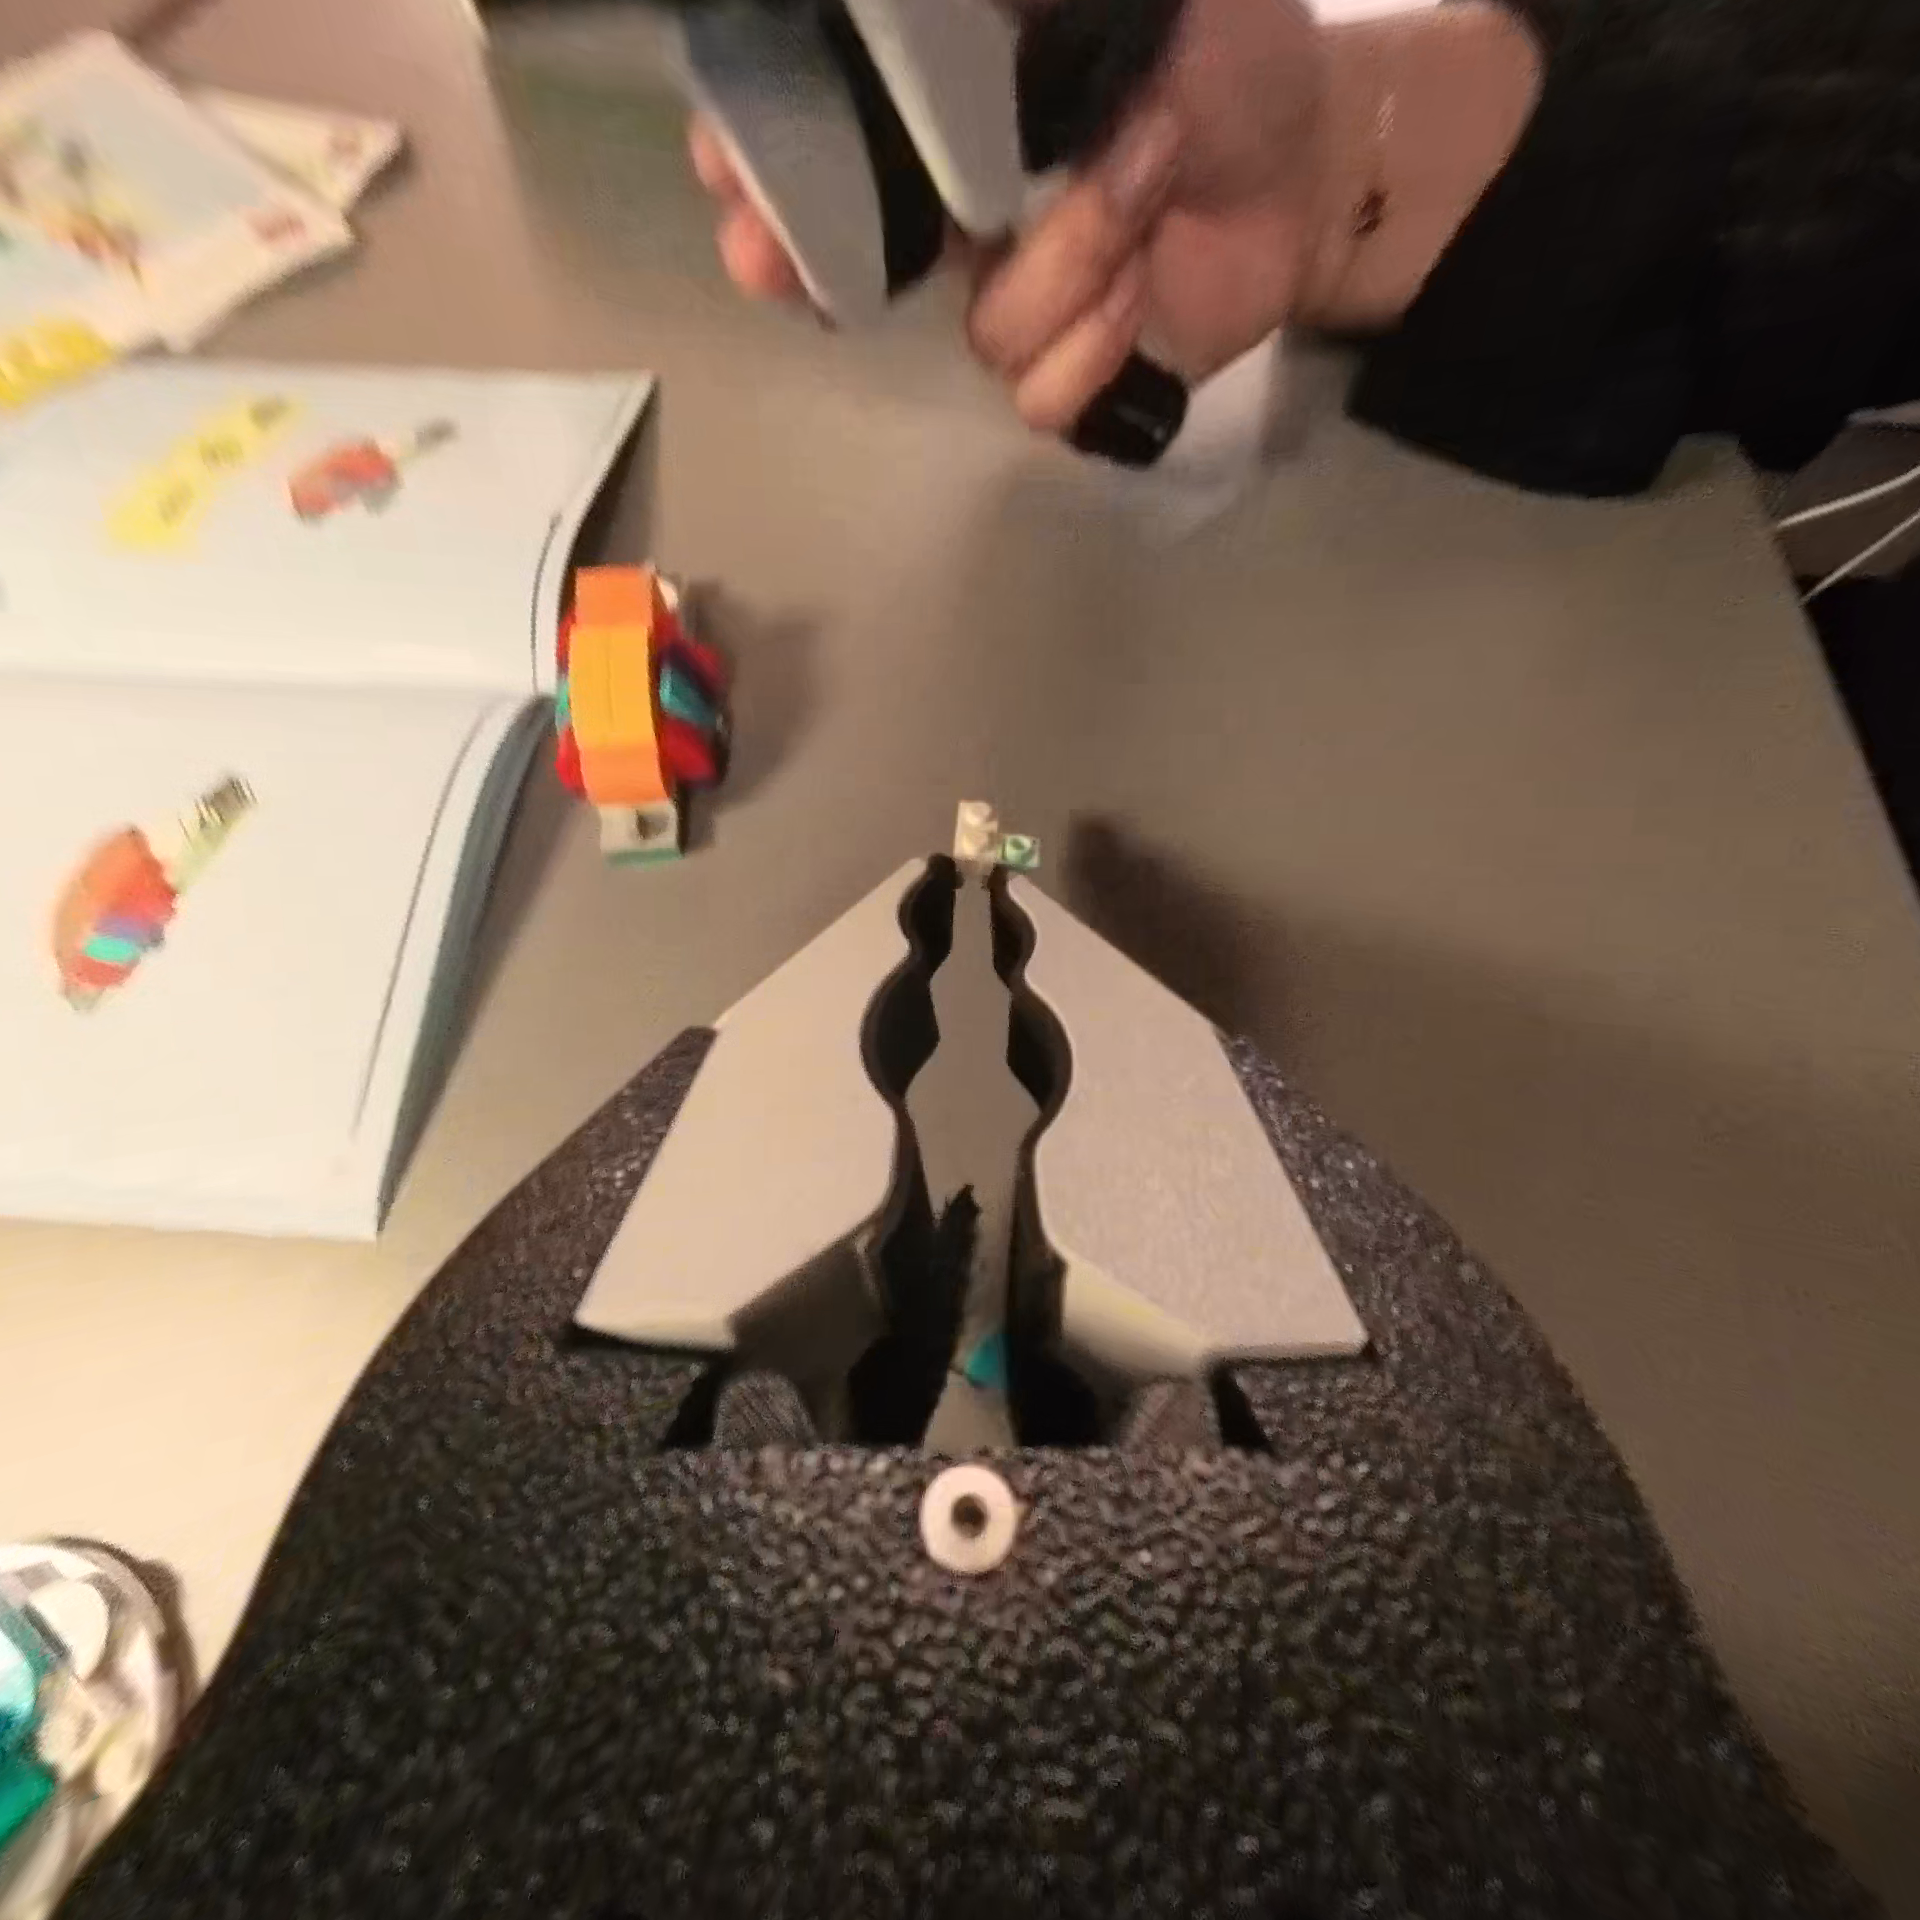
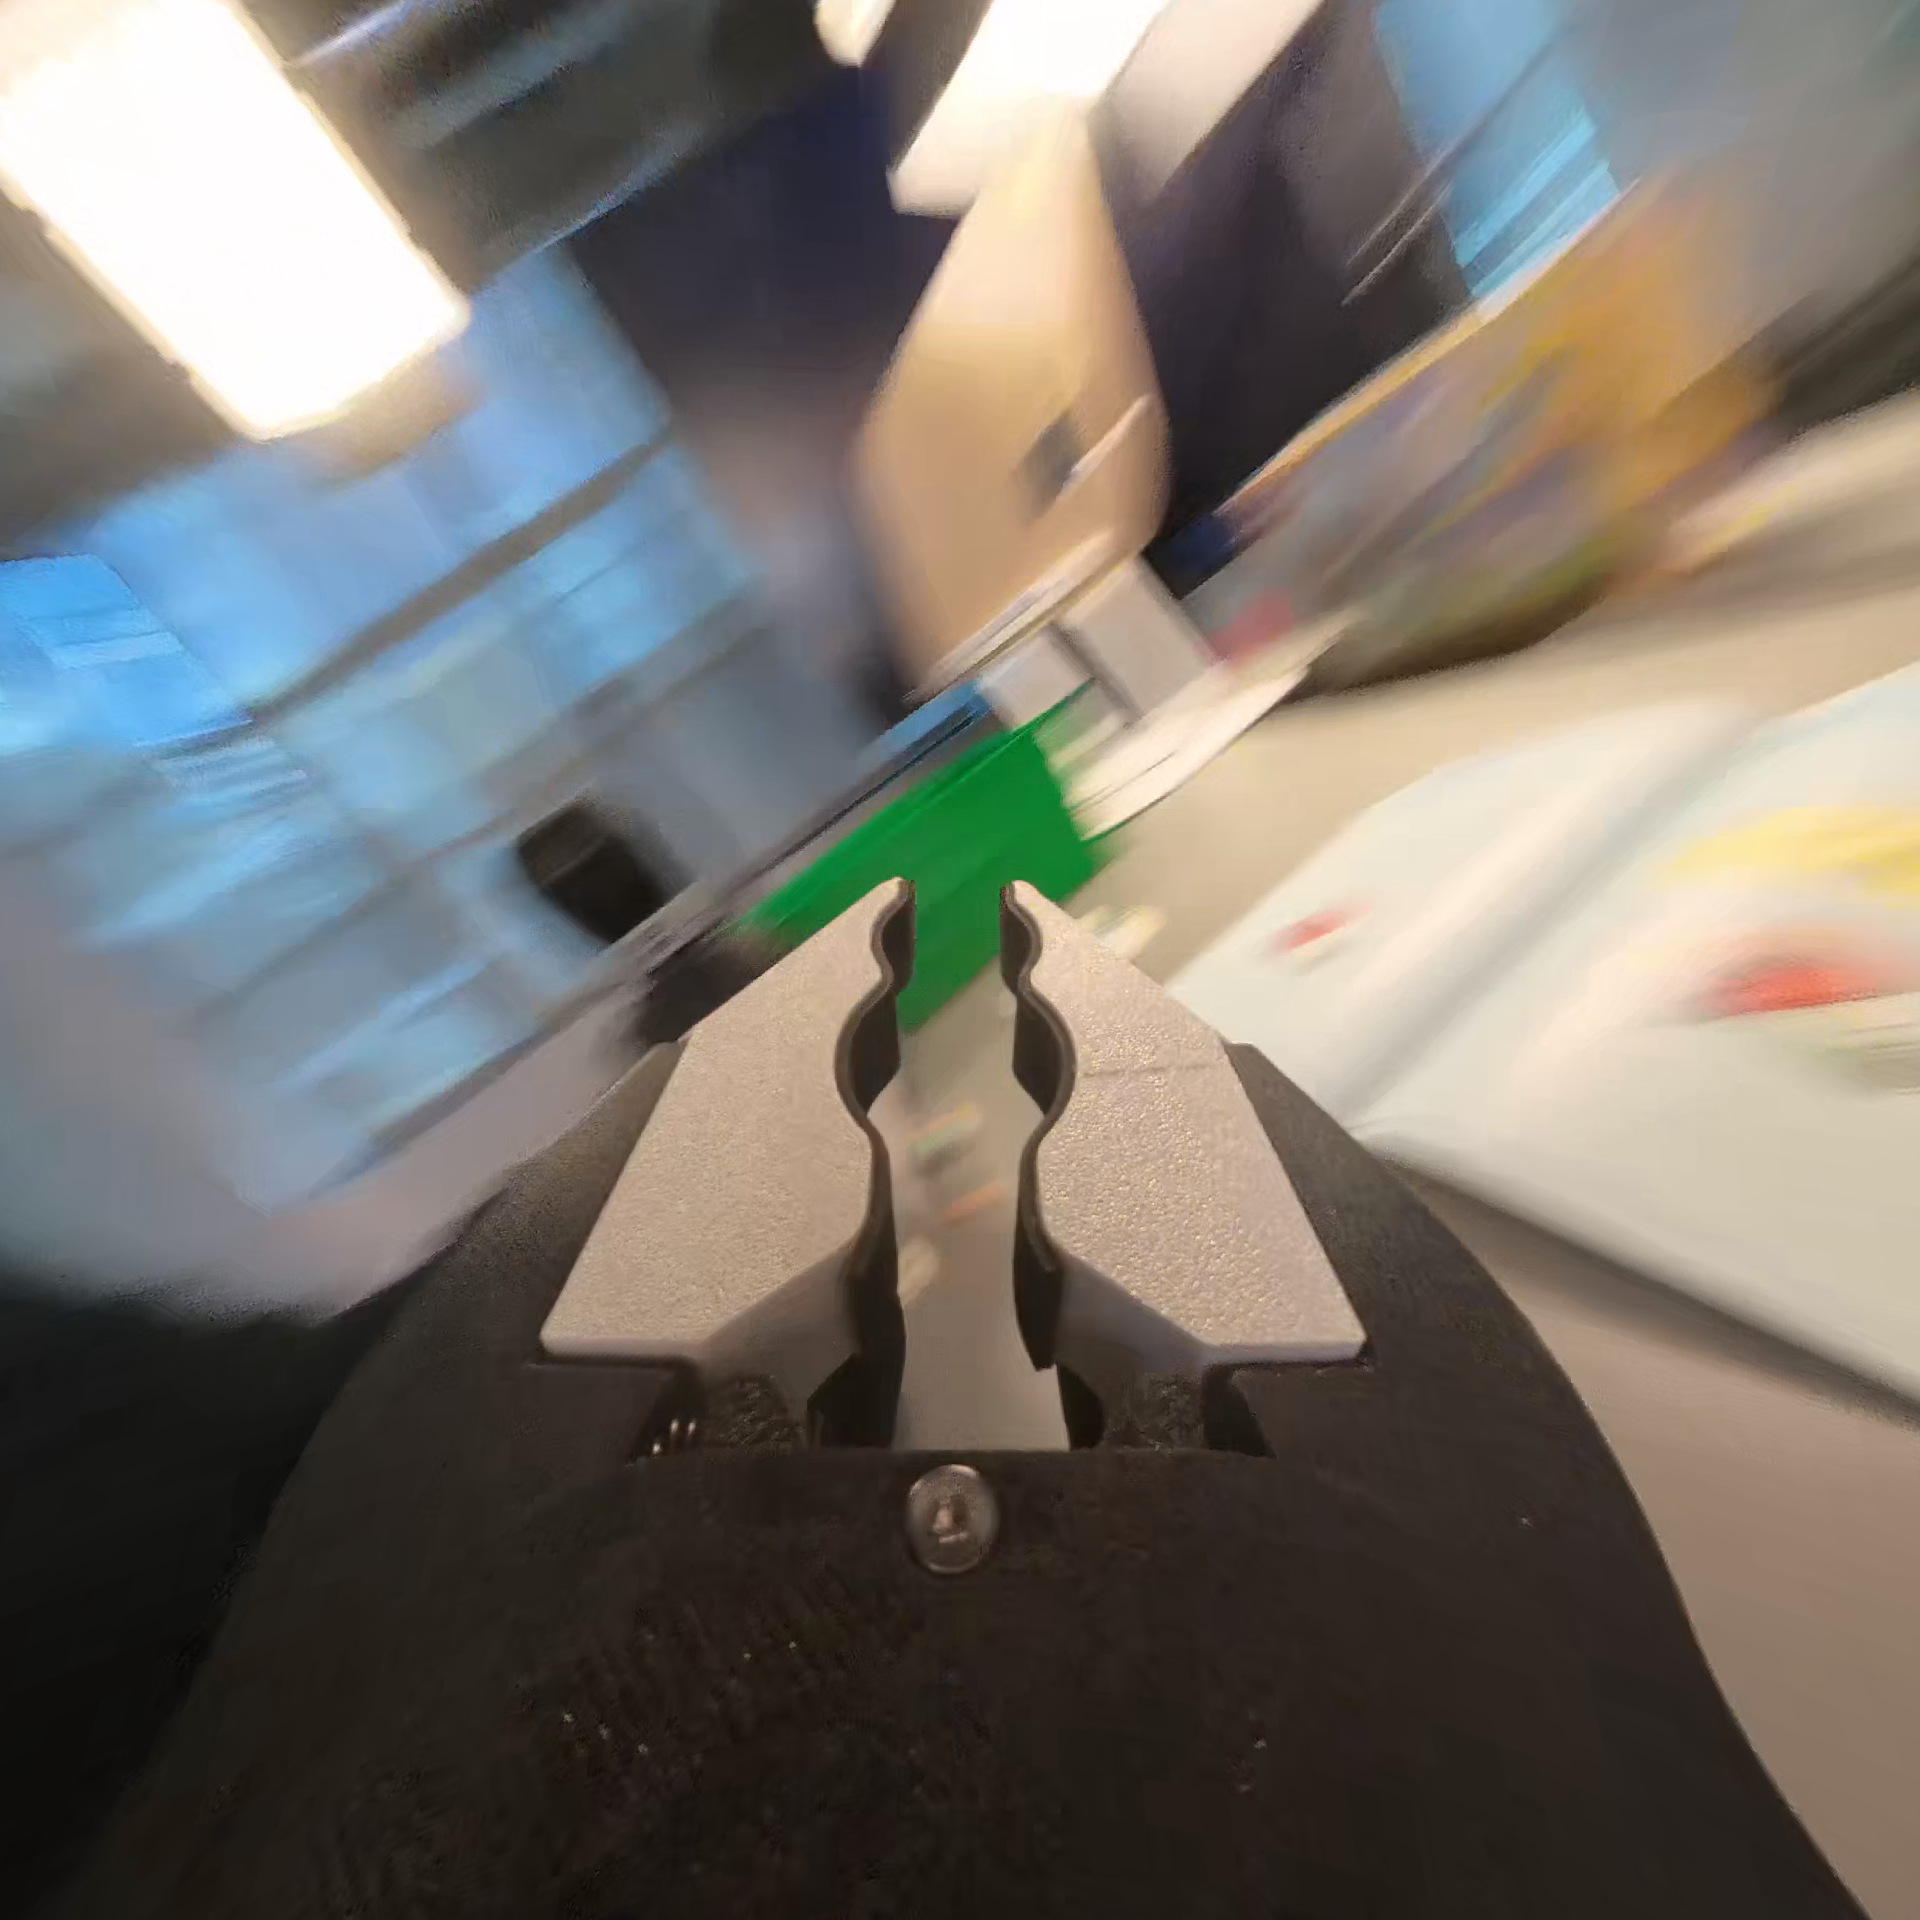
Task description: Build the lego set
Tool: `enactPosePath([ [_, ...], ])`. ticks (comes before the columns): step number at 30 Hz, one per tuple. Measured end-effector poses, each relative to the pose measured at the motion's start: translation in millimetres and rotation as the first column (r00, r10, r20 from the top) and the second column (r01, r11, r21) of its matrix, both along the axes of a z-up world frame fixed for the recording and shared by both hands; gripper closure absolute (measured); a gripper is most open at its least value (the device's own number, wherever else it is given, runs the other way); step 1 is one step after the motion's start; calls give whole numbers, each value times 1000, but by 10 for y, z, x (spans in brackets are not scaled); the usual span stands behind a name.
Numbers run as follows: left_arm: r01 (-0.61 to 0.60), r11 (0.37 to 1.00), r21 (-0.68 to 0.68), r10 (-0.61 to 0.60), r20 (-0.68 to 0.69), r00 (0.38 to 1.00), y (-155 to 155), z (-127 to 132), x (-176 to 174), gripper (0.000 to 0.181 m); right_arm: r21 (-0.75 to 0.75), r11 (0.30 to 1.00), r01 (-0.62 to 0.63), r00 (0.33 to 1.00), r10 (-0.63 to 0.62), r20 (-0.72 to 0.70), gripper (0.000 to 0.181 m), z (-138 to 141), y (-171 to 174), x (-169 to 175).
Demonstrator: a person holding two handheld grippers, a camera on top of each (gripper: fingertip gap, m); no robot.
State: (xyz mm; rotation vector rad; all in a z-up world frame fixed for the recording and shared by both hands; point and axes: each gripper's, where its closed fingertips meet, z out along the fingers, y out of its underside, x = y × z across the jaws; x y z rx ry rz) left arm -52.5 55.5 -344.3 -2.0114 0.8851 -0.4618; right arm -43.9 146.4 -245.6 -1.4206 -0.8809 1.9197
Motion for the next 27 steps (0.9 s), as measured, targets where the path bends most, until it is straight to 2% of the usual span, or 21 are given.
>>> enactPosePath([
  [2, -14, 999, -30, 12, -48, 999, 9, -110, -32, 176, 72, 971, 228, 974, -228, -9, 167, -6, 285, 77],
  [4, -11, 999, -37, 8, -70, 998, 8, -151, -21, 176, 140, 900, 412, 910, -413, -23, 169, 4, 511, 200],
  [7, -19, 999, -32, 16, -92, 996, 24, -172, -25, 176, 211, 823, 527, 847, -530, -49, 171, 53, 631, 313],
  [11, -33, 999, -28, 31, -92, 995, 44, -171, -38, 176, 277, 786, 552, 827, -559, -60, 174, 55, 608, 337],
  [17, -47, 999, -19, 45, -97, 994, 63, -167, -49, 176, 340, 782, 522, 840, -541, -46, 174, 17, 544, 267],
  [27, -82, 997, -4, 81, -86, 993, 108, -152, -59, 176, 342, 781, 523, 837, -546, -34, 174, 13, 576, 243],
])
